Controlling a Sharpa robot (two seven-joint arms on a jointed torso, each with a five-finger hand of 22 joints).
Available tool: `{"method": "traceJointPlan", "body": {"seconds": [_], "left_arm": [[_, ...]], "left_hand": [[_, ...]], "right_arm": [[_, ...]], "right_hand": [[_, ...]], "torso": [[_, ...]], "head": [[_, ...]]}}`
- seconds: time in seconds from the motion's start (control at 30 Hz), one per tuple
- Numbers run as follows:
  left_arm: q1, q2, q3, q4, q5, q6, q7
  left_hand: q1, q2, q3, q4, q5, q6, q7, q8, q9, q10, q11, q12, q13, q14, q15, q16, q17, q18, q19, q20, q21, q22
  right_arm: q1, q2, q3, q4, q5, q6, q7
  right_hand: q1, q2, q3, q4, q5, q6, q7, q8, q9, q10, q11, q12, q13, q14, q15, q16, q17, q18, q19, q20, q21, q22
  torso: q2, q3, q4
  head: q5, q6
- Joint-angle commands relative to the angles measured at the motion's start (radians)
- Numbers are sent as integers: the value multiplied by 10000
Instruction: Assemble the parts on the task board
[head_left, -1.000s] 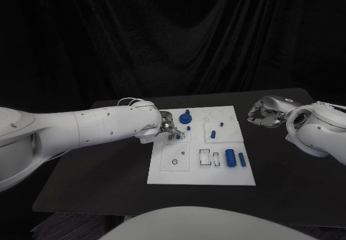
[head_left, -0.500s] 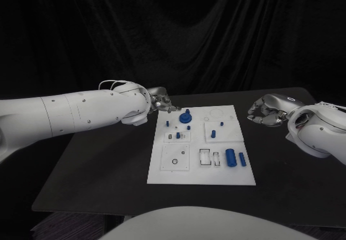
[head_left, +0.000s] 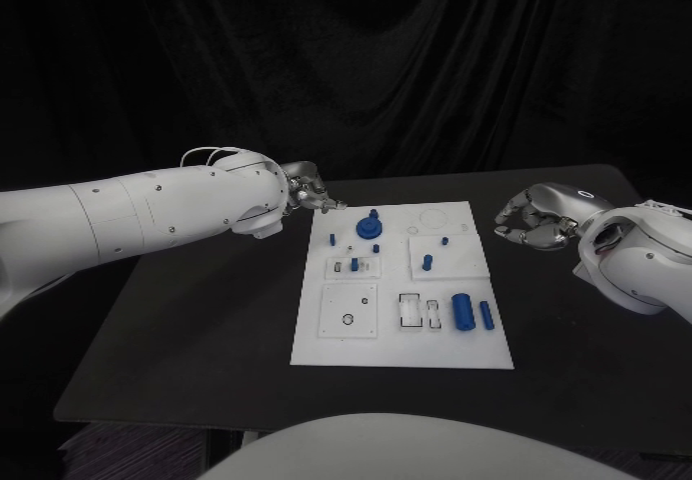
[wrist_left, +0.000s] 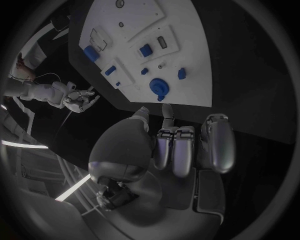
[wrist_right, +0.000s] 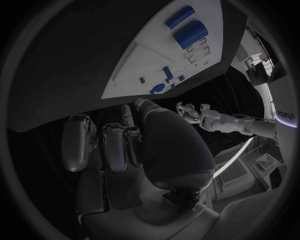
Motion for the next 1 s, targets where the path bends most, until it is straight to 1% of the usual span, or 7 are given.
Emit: {"method": "traceJointPlan", "body": {"seconds": [0.03,0.17,0.27,0.47,0.67,0.9,1.0], "left_arm": [[41,80,11,-151,174,760,-392],[37,222,10,-401,179,1033,-500],[33,295,10,-499,180,1132,-523],[28,407,10,-637,181,1281,-589],[14,521,10,-791,181,1506,-685],[-41,692,10,-1002,181,1593,-677],[-75,734,10,-1056,181,1558,-682]], "left_hand": [[40,1,-99,43,-111,16,33,-72,-26,1038,10,-43,2631,1039,19,26,2633,-193,373,-17,33,1877],[128,-19,-131,-1,-188,69,22,-86,-51,1038,6,-43,2631,1039,19,26,2633,-191,369,-13,29,1874],[136,-21,-135,-5,-196,74,22,-87,-53,1038,5,-43,2631,1039,18,26,2633,-190,369,-13,28,1874],[138,-24,-147,-5,-221,89,23,-88,-57,1038,5,-43,2631,1039,18,26,2633,-193,372,-13,40,1877],[130,-22,-160,4,-239,102,23,-89,-62,1038,5,-43,2631,1039,17,26,2633,-193,372,-13,42,1878],[89,-7,-205,43,-287,126,25,-103,-80,1038,5,-43,2631,1039,17,26,2633,-187,364,-12,16,1870],[173,31,-199,2,-210,100,28,-164,-127,1038,5,-43,2631,1039,17,26,2633,-180,353,-12,-13,1861]], "right_arm": [[53,-69,10,79,-21,-224,45],[81,-100,10,110,40,-184,39],[93,-101,10,123,57,-156,32],[114,-88,10,126,72,-63,-1],[125,-53,10,99,76,80,-75],[135,-16,10,84,77,172,-122],[136,-11,10,96,77,177,-121]], "right_hand": [[54,-42,37,45,38,62,-6,38,6,289,-10,-33,1688,503,-34,-14,358,44,109,30,54,1846],[56,-40,39,46,39,63,-7,39,6,279,-12,-39,1676,499,-35,-22,342,44,108,29,53,1846],[60,-32,45,47,41,64,-9,40,6,281,-13,-38,1678,499,-35,-22,342,47,103,29,39,1842],[63,-22,51,49,42,67,-10,42,6,270,-15,-45,1665,495,-36,-30,327,47,102,29,40,1842],[61,-16,54,54,42,68,-11,43,6,272,-16,-45,1666,494,-37,-31,324,49,99,29,33,1840],[57,-7,59,63,41,65,-10,42,5,243,-16,-62,1633,491,-38,-36,316,54,89,28,8,1833],[56,-4,60,65,41,64,-10,41,5,218,-16,-78,1603,485,-38,-48,293,59,81,28,-11,1828]], "torso": [[150,-20,49],[245,-38,73],[287,-46,64],[360,-38,58],[353,-42,67],[356,-52,60],[359,-52,58]], "head": [[65,-1],[20,-1],[18,-1],[31,-1],[95,-1],[56,-1],[34,-1]]}}
